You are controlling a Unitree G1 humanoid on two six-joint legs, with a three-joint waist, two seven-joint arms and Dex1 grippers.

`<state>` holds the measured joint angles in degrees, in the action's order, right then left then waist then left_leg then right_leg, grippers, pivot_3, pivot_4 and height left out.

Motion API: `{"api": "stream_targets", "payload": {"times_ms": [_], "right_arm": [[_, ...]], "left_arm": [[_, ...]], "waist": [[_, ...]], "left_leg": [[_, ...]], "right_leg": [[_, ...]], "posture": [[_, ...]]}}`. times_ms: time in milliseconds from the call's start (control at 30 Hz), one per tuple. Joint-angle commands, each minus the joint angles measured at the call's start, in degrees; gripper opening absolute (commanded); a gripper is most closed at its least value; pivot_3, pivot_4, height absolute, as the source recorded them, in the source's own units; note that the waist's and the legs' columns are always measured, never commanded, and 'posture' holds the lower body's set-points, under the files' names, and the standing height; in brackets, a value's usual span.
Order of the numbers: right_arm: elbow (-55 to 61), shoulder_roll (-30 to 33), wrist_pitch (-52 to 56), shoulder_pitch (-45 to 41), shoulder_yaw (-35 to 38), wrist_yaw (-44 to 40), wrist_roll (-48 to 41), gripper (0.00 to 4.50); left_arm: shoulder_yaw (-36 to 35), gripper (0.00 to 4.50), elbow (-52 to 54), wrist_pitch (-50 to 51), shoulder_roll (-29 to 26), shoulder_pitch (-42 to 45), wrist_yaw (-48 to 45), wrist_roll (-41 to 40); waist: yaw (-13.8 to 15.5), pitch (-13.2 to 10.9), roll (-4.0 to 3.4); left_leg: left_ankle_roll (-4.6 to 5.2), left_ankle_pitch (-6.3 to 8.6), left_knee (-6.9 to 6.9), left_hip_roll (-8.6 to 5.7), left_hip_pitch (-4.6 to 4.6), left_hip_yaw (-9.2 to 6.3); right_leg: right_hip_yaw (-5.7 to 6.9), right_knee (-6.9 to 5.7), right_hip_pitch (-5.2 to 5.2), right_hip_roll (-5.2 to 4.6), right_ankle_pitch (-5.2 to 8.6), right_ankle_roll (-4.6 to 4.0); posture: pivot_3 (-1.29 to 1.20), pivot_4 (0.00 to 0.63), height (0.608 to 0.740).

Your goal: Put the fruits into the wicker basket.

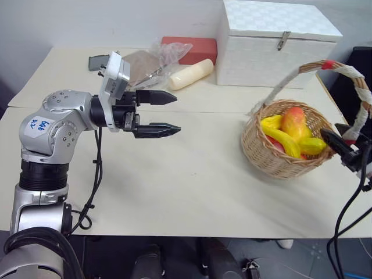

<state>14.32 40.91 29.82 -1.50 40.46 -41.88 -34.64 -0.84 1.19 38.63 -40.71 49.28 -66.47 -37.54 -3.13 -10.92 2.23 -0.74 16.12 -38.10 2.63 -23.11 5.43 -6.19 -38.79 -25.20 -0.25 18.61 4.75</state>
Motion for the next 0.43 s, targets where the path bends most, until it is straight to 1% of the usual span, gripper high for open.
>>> {"api": "stream_targets", "payload": {"times_ms": [33, 100, 133, 200, 233, 300, 333, 433], "right_arm": [[-1.44, 4.77, -2.56, 5.17, 7.00, -5.24, 0.13, 3.61], [-3.37, 9.37, -1.24, 11.39, 13.80, -11.35, -0.09, 4.30], [-4.05, 11.27, 0.38, 14.12, 16.97, -14.39, -1.31, 4.45], [-5.24, 13.75, 2.37, 17.68, 20.97, -18.60, -3.22, 4.45], [-6.39, 15.44, 3.66, 19.85, 23.92, -21.72, -3.87, 4.45], [-11.65, 20.88, 9.56, 23.05, 32.32, -28.85, -6.47, 4.45], [-13.91, 23.10, 11.72, 23.94, 34.89, -31.59, -7.30, 4.45], [-16.98, 26.84, 15.24, 25.65, 37.79, -37.03, -7.94, 4.45]], "left_arm": [[-0.19, 4.50, -0.23, -1.29, -0.56, 0.95, -2.27, 0.43], [-0.29, 4.50, -0.63, -2.34, -0.99, 0.41, -3.33, 0.97], [-0.17, 4.50, -0.96, -2.93, -1.11, 0.37, -3.32, 1.67], [0.28, 4.50, -1.70, -4.18, -1.09, 0.52, -3.23, 3.07], [0.60, 4.50, -2.31, -5.44, -0.92, 0.67, -3.37, 4.05], [0.80, 4.50, -3.11, -5.90, -0.47, 1.09, -4.11, 4.23], [0.92, 4.50, -3.32, -6.06, -0.36, 1.19, -4.45, 4.33], [1.30, 4.50, -3.42, -6.42, -0.38, 1.31, -5.30, 4.80]], "waist": [[0.10, 0.01, -0.01], [0.58, 0.02, -0.11], [0.74, 0.03, -0.12], [0.95, 0.02, -0.11], [0.90, 0.02, -0.10], [0.71, 0.00, -0.12], [0.56, 0.01, -0.12], [0.05, -0.02, -0.06]], "left_leg": [[0.01, 0.00, -0.01, -0.01, 0.02, -0.01], [0.01, 0.01, -0.01, -0.07, 0.01, -0.04], [0.05, 0.03, 0.02, -0.12, 0.02, -0.05], [0.14, 0.08, 0.03, -0.12, 0.12, -0.06], [0.16, 0.10, 0.04, -0.06, 0.30, -0.12], [0.14, 0.23, 0.11, 0.04, 0.81, -0.11], [0.18, 0.29, 0.18, 0.06, 1.14, -0.09], [0.24, 0.37, 0.32, 0.10, 1.62, -0.07]], "right_leg": [[0.01, 0.01, 0.04, 0.00, 0.00, 0.00], [0.03, 0.09, 0.07, -0.02, 0.00, 0.02], [0.05, 0.15, 0.10, 0.05, 0.01, 0.04], [0.02, 0.28, 0.28, 0.22, -0.01, 0.09], [0.02, 0.46, 0.56, 0.37, -0.04, 0.13], [-0.05, 0.81, 1.18, 0.57, -0.08, 0.18], [-0.05, 0.97, 1.51, 0.56, -0.08, 0.18], [-0.09, 1.14, 1.99, 0.56, -0.07, 0.18]], "posture": [[0.00, 0.150, 0.740], [0.00, 0.150, 0.740], [0.00, 0.150, 0.740], [0.00, 0.150, 0.740], [0.00, 0.150, 0.740], [0.00, 0.150, 0.740], [0.00, 0.150, 0.740], [0.00, 0.150, 0.740]]}}
